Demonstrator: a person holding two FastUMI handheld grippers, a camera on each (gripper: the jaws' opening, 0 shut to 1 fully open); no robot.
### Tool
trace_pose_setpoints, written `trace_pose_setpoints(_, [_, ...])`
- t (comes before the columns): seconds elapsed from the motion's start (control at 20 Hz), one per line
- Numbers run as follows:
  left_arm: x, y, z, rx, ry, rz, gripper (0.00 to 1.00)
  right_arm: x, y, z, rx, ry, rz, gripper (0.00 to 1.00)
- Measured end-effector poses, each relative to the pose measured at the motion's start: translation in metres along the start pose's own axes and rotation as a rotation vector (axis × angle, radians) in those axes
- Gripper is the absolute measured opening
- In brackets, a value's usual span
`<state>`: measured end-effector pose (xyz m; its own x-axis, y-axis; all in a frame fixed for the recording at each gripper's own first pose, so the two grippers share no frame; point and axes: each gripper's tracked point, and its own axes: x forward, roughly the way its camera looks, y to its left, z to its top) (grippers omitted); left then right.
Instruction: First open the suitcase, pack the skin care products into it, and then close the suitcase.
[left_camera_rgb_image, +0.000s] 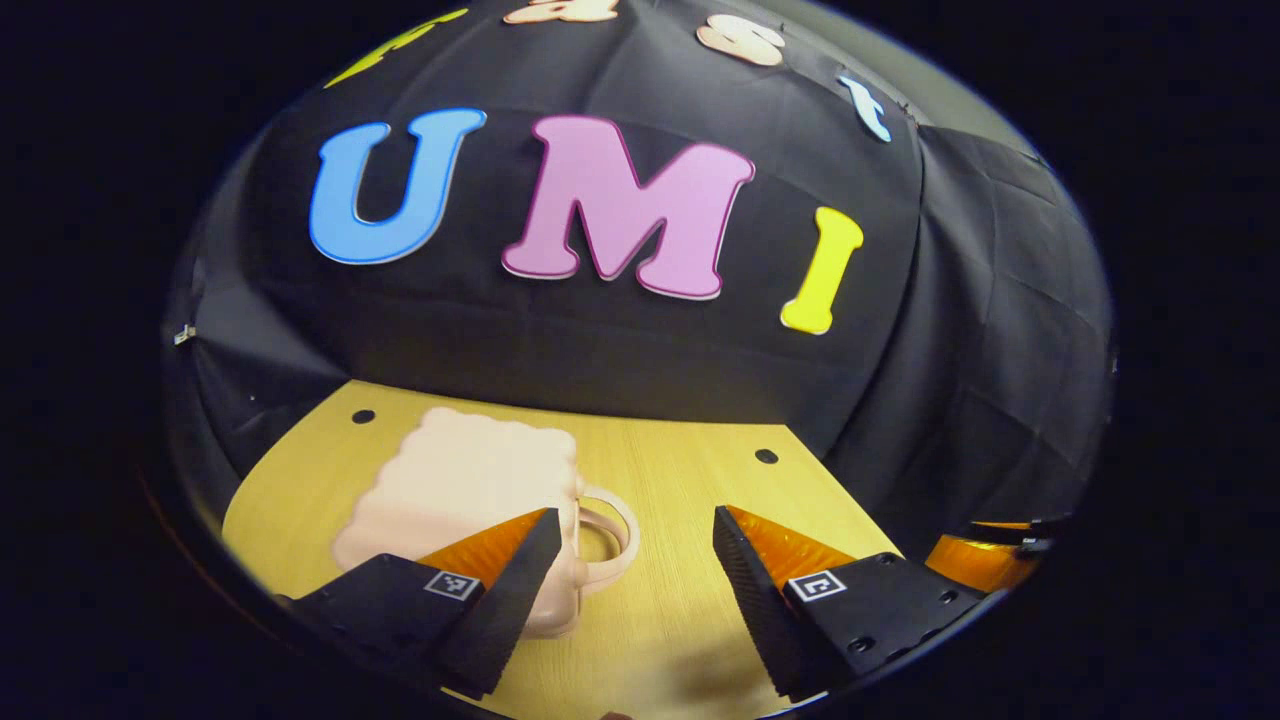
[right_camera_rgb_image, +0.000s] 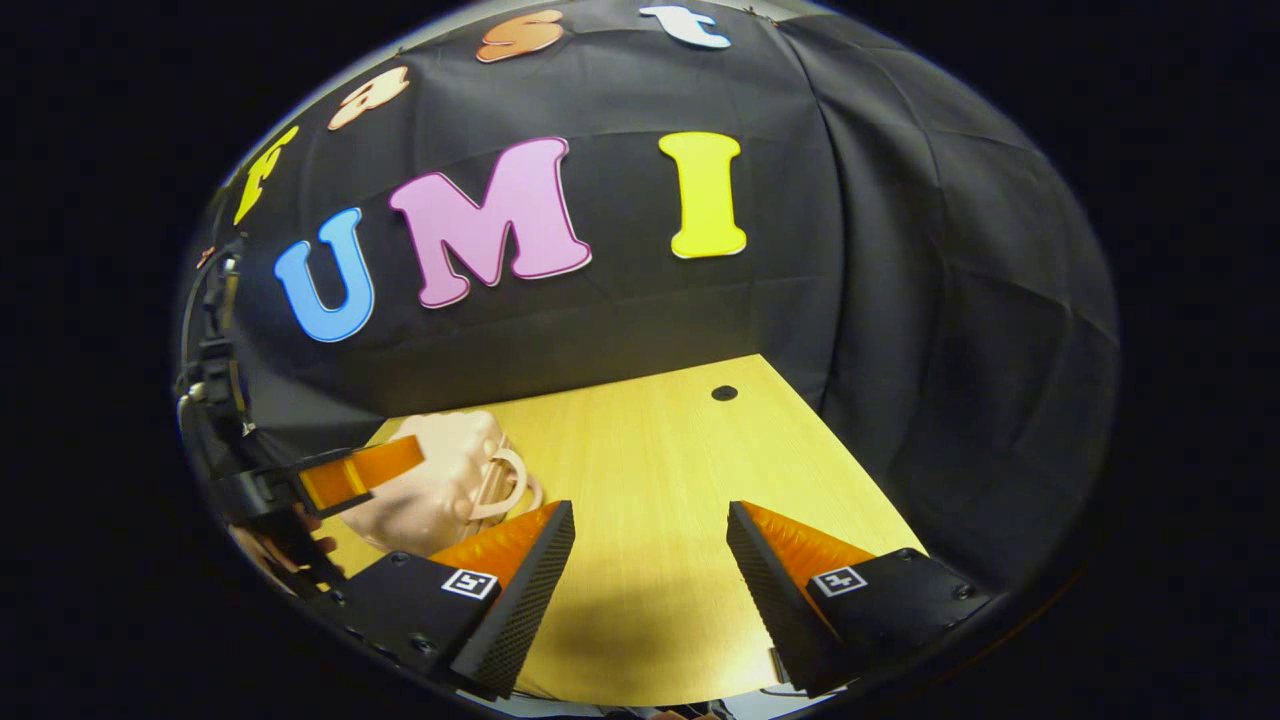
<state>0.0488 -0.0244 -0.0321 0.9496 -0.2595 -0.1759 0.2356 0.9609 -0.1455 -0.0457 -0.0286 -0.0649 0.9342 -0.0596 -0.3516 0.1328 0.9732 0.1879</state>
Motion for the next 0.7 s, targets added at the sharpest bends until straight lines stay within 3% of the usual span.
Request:
trace_pose_setpoints(0.3, [-0.109,0.044,0.023,0.052,-0.119,0.035,0.96,-0.049,0.069,-0.015,-0.106,-0.049,0.081,0.97])
trace_pose_setpoints(0.55, [-0.151,0.077,0.02,0.064,-0.187,0.1,0.96,-0.074,0.102,-0.027,-0.173,-0.101,0.127,0.98])
trace_pose_setpoints(0.7, [-0.16,0.075,0.007,0.064,-0.163,0.091,0.96,-0.083,0.109,-0.033,-0.174,-0.087,0.142,0.98])
